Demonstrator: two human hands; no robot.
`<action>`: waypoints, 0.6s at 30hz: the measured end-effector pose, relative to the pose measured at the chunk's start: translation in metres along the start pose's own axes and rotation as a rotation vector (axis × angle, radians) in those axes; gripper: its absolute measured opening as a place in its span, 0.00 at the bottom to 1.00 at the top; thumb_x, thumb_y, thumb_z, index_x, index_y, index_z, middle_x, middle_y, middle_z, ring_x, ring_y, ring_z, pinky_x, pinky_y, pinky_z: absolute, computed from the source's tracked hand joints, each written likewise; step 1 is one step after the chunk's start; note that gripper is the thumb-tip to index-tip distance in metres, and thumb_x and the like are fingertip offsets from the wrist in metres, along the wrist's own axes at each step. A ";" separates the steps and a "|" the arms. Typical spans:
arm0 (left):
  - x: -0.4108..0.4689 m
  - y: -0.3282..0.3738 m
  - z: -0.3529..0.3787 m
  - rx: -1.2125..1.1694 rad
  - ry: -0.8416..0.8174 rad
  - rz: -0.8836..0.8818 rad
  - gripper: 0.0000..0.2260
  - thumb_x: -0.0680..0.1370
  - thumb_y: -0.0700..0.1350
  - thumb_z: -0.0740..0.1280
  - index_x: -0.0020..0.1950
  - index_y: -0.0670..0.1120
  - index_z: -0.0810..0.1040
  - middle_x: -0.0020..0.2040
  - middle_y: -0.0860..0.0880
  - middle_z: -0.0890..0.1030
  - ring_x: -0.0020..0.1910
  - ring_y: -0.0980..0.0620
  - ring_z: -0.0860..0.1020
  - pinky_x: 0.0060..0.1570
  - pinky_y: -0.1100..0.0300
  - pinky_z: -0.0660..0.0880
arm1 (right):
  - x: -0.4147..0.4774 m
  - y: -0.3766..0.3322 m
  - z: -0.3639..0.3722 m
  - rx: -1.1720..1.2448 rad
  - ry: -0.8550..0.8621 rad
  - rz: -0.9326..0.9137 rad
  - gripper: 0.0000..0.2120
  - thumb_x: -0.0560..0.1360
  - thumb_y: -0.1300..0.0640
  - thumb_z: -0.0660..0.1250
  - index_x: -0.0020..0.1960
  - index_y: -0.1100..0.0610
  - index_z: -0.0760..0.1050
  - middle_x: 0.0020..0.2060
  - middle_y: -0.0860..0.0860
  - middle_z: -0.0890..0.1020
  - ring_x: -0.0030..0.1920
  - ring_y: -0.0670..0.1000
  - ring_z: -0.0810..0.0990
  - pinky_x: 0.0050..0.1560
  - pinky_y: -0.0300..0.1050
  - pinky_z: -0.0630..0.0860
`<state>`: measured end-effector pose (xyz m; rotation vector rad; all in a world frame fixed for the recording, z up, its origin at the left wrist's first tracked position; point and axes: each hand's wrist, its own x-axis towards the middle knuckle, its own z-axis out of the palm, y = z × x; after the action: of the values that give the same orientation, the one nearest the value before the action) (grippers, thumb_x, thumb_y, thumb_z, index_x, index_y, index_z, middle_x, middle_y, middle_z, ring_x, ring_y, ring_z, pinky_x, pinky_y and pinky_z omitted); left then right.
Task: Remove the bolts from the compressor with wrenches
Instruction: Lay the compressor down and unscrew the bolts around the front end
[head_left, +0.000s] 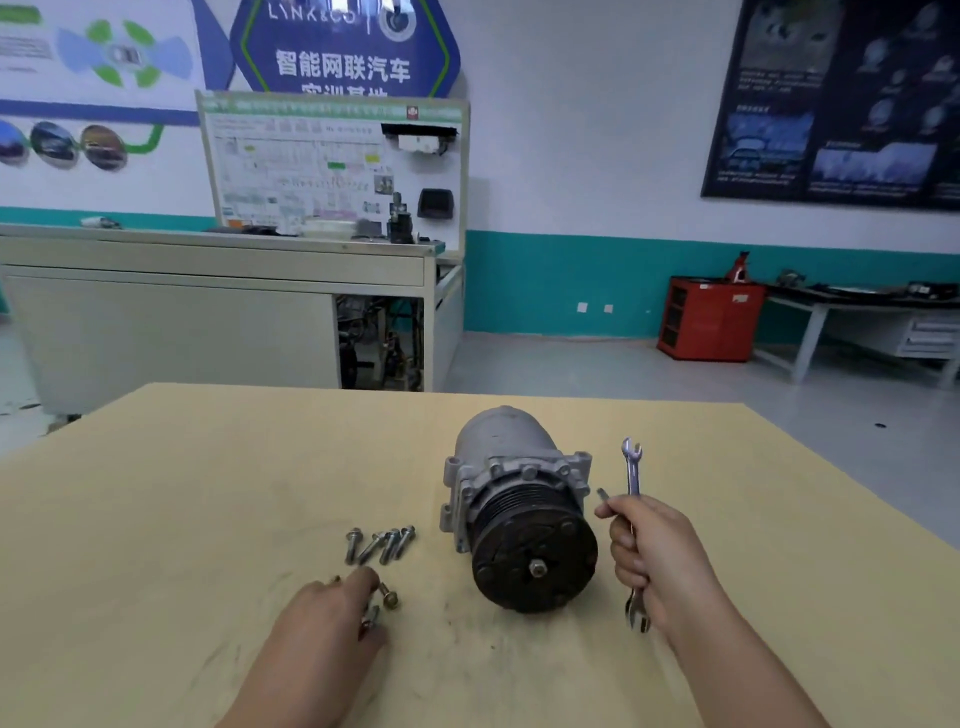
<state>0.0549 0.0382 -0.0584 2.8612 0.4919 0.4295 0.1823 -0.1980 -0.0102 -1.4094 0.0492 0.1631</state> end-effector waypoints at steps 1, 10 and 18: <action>0.001 0.000 0.000 0.018 -0.009 0.002 0.15 0.76 0.56 0.62 0.61 0.57 0.67 0.53 0.56 0.78 0.57 0.54 0.73 0.49 0.63 0.68 | 0.010 -0.001 -0.002 -0.051 0.008 0.025 0.08 0.75 0.66 0.58 0.39 0.63 0.72 0.23 0.51 0.64 0.16 0.44 0.55 0.20 0.30 0.50; 0.032 0.024 -0.044 -0.151 0.130 0.077 0.09 0.75 0.59 0.63 0.49 0.58 0.67 0.35 0.57 0.74 0.40 0.61 0.75 0.34 0.67 0.65 | 0.050 0.016 -0.003 -0.295 -0.034 0.219 0.07 0.73 0.59 0.63 0.46 0.61 0.77 0.27 0.52 0.81 0.19 0.46 0.55 0.21 0.33 0.52; 0.086 0.062 -0.016 -0.683 0.115 -0.054 0.11 0.80 0.50 0.61 0.60 0.56 0.78 0.43 0.53 0.84 0.41 0.57 0.82 0.35 0.64 0.71 | 0.040 0.029 0.006 0.050 -0.139 0.330 0.22 0.79 0.56 0.60 0.25 0.55 0.70 0.16 0.47 0.64 0.14 0.43 0.57 0.17 0.30 0.51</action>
<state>0.1461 0.0137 -0.0070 2.1715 0.3507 0.6139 0.2168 -0.1846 -0.0433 -1.3293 0.1701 0.5286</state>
